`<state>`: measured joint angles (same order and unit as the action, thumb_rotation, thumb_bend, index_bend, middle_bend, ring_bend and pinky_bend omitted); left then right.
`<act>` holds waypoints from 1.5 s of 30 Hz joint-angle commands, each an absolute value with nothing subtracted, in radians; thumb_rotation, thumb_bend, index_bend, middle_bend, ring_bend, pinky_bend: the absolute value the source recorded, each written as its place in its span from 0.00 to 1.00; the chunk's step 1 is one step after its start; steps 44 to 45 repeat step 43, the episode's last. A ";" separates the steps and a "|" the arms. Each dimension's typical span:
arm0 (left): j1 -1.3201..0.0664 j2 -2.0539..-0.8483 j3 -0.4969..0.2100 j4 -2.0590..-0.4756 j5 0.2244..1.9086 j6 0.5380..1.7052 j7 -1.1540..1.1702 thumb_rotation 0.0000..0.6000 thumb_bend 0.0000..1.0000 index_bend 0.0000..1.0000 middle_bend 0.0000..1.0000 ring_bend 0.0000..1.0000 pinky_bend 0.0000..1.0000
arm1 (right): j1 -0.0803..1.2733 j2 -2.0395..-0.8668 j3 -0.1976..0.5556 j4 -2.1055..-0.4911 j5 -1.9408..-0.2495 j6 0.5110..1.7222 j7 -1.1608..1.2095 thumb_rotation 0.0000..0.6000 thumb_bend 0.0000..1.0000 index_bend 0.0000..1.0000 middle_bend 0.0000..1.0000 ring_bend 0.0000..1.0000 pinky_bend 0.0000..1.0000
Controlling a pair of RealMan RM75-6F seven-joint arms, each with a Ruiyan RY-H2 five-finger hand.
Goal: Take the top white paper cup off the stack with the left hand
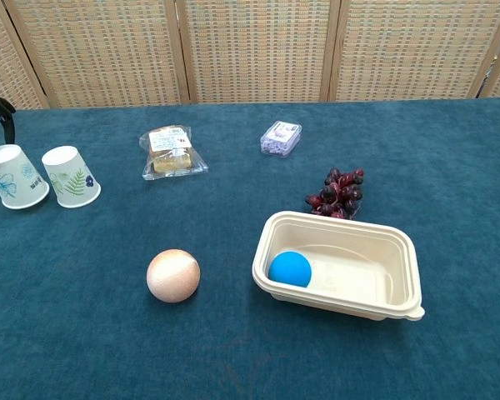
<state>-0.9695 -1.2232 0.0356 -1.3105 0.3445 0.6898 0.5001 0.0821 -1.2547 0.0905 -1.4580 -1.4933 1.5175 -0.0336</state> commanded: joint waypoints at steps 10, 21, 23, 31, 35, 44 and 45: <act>-0.976 -1.215 0.040 -1.325 0.328 0.697 0.523 1.00 0.27 0.14 0.00 0.00 0.00 | 0.082 -1.257 0.092 -1.455 -1.495 1.522 -0.033 1.00 0.03 0.00 0.00 0.00 0.00; -0.827 -1.022 -0.121 -1.624 0.649 0.914 0.235 1.00 0.27 0.03 0.00 0.00 0.00 | 0.080 -1.255 0.091 -1.456 -1.501 1.529 -0.030 1.00 0.03 0.00 0.00 0.00 0.00; -0.766 -1.013 -0.134 -1.687 0.764 1.014 0.166 1.00 0.27 0.00 0.00 0.00 0.00 | 0.080 -1.255 0.091 -1.457 -1.503 1.530 -0.028 1.00 0.03 0.00 0.00 0.00 0.00; -0.529 -1.132 0.024 -1.759 1.199 1.394 0.246 1.00 0.27 0.00 0.00 0.00 0.00 | 0.082 -1.259 0.089 -1.459 -1.523 1.541 -0.023 1.00 0.04 0.00 0.00 0.00 0.00; -0.443 -1.218 0.070 -1.737 1.295 1.524 0.326 1.00 0.27 0.00 0.00 0.00 0.00 | 0.082 -1.261 0.087 -1.461 -1.533 1.548 -0.026 1.00 0.04 0.00 0.00 0.00 0.00; -0.337 -1.310 0.122 -1.685 1.363 1.588 0.316 1.00 0.27 0.00 0.00 0.00 0.00 | 0.078 -1.257 0.086 -1.467 -1.548 1.567 -0.029 1.00 0.03 0.00 0.00 0.00 0.00; -0.337 -1.310 0.122 -1.685 1.363 1.588 0.316 1.00 0.27 0.00 0.00 0.00 0.00 | 0.078 -1.257 0.086 -1.467 -1.548 1.567 -0.029 1.00 0.03 0.00 0.00 0.00 0.00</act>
